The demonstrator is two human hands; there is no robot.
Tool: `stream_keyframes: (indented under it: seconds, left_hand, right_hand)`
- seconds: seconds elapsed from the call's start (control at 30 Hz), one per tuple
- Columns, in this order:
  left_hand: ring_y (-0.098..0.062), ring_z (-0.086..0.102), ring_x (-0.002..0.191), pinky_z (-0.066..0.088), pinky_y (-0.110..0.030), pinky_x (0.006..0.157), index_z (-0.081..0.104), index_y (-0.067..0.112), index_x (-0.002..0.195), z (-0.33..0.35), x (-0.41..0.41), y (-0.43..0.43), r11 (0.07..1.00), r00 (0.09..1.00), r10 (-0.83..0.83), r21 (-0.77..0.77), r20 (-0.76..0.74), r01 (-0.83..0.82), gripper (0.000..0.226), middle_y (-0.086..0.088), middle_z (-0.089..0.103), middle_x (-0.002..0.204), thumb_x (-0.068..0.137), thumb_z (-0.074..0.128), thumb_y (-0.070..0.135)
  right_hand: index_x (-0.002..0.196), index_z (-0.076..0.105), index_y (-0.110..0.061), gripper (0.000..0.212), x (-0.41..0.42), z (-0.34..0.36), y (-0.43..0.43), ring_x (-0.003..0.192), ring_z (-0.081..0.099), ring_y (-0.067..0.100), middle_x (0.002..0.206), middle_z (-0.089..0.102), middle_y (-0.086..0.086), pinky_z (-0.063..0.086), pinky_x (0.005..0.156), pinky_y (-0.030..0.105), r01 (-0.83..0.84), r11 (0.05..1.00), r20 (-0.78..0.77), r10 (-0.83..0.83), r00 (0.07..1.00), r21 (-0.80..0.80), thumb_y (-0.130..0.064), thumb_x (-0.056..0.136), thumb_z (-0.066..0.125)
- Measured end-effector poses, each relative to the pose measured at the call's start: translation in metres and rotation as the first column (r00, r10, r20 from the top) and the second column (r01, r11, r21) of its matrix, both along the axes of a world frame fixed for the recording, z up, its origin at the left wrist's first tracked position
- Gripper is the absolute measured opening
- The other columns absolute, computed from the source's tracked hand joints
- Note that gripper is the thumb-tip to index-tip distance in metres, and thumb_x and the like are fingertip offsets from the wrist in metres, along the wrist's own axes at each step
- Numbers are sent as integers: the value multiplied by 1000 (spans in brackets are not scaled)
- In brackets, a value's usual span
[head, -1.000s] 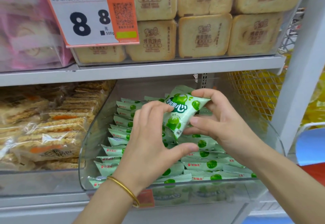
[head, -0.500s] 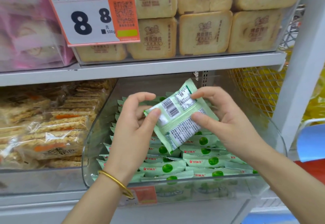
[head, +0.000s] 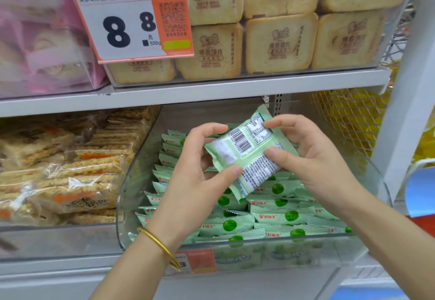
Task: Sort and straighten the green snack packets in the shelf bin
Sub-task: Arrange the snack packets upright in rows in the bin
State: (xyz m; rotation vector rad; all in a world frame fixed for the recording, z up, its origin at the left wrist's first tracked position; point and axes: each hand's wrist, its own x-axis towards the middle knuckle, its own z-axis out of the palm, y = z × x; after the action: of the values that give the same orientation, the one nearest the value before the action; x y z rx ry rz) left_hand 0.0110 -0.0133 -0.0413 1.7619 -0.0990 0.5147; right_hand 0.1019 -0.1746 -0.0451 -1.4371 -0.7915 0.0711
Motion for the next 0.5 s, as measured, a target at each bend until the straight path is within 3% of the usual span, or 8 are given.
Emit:
stream_keyframes:
  seconds: [0.13,0.23,0.3,0.4,0.5]
  left_hand:
    - [-17,69,83,55,-33,71,44,44,111,-4,5,2,977,989,56,-199,-133,-82,47,5,62,112,86,64,9]
    - [-19,63,96,50,-39,82,46,40,110,-7,14,5,924,957,146,-312,-251,-222,34,-6,56,119,86,64,23]
    - [-15,62,93,55,-39,80,50,28,107,-7,20,7,895,943,154,-364,-294,-259,24,-10,56,115,87,63,22]
    - [-12,63,74,56,-24,57,55,6,101,-2,32,5,848,941,42,-485,-336,-211,13,-13,62,102,90,59,11]
    - [-18,66,76,57,-26,55,57,0,104,2,47,5,759,938,-30,-618,-346,-204,19,-14,64,99,93,54,15]
  right_hand:
    - [107,66,-18,21,3,-1,-2,85,66,13,101,70,-1,55,62,25,-29,999,-138,32,990,27,-11,93,52]
    - [105,69,-14,38,7,2,-5,86,69,22,101,72,7,57,62,32,-79,996,-239,86,967,36,-1,86,39]
    - [104,69,-21,44,8,1,-3,92,66,15,103,70,3,57,71,27,-9,997,-110,1,994,-75,13,84,48]
    - [98,68,-31,43,12,2,2,108,53,3,115,50,-2,45,87,14,144,963,184,-103,977,-226,4,73,72]
    - [93,67,-20,25,23,2,4,120,44,6,116,52,-4,36,94,15,361,896,492,-200,848,-258,-7,73,73]
